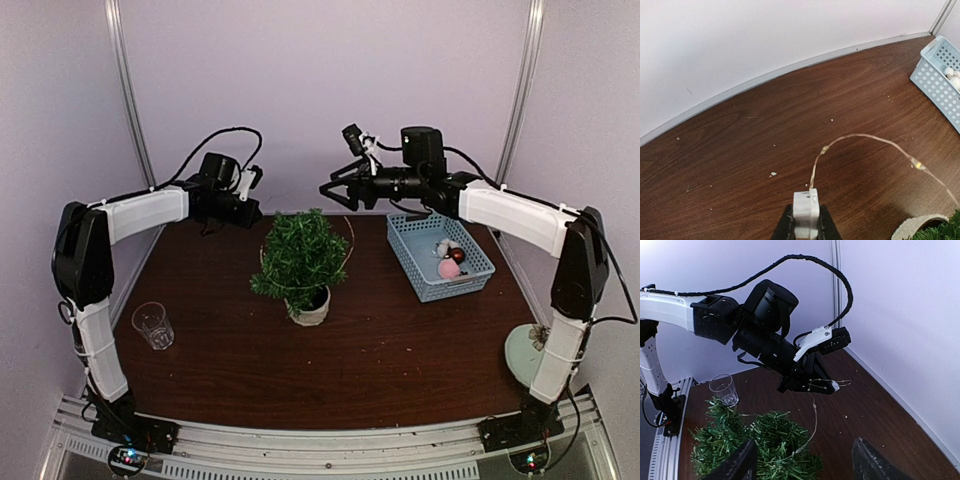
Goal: Decorate the small christmas tree
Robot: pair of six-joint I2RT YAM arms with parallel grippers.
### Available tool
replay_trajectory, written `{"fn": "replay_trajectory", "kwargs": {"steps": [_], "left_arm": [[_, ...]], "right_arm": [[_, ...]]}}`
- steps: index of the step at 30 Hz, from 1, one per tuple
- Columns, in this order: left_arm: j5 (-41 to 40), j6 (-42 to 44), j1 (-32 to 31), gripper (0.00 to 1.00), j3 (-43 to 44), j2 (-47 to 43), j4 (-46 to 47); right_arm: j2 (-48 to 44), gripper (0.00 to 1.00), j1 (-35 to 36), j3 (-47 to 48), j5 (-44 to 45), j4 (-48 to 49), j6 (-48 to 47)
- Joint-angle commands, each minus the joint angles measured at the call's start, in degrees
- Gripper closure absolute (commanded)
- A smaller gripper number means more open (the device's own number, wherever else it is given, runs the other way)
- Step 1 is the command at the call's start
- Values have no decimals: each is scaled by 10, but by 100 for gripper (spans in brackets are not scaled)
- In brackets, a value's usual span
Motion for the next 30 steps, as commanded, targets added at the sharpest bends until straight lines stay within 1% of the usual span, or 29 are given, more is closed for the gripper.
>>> {"fn": "replay_trajectory", "kwargs": {"steps": [1, 3, 6, 8, 12, 14, 16, 20, 22, 26, 30], "left_arm": [[9, 7, 4, 100, 16, 8, 10], [11, 7, 4, 100, 16, 8, 11], [13, 6, 4, 100, 19, 10, 12], [14, 6, 3, 100, 20, 12, 12], [15, 6, 3, 100, 22, 14, 13], [15, 6, 3, 100, 22, 14, 12], [15, 6, 3, 100, 23, 14, 12], [15, 6, 2, 100, 25, 15, 12], [14, 6, 2, 100, 27, 16, 11], [15, 7, 0, 100, 29, 17, 11], [15, 9, -1, 100, 30, 18, 10]], "right_arm": [[-44, 38, -2, -14, 14, -36, -5], [-54, 44, -2, -24, 30, -57, -19], [-60, 50, -1, -33, 35, -89, -37], [-60, 49, 1, -33, 27, -104, -43], [-61, 42, 8, -32, 6, -114, -47], [-63, 42, 13, -28, -1, -114, -49], [-67, 44, 19, -25, -3, -114, -51], [-62, 53, 25, -10, 3, -124, -58], [-58, 55, 26, -3, 5, -132, -63], [-63, 55, 29, -2, 15, -128, -63], [-80, 53, 30, -10, 60, -104, -63]]}}
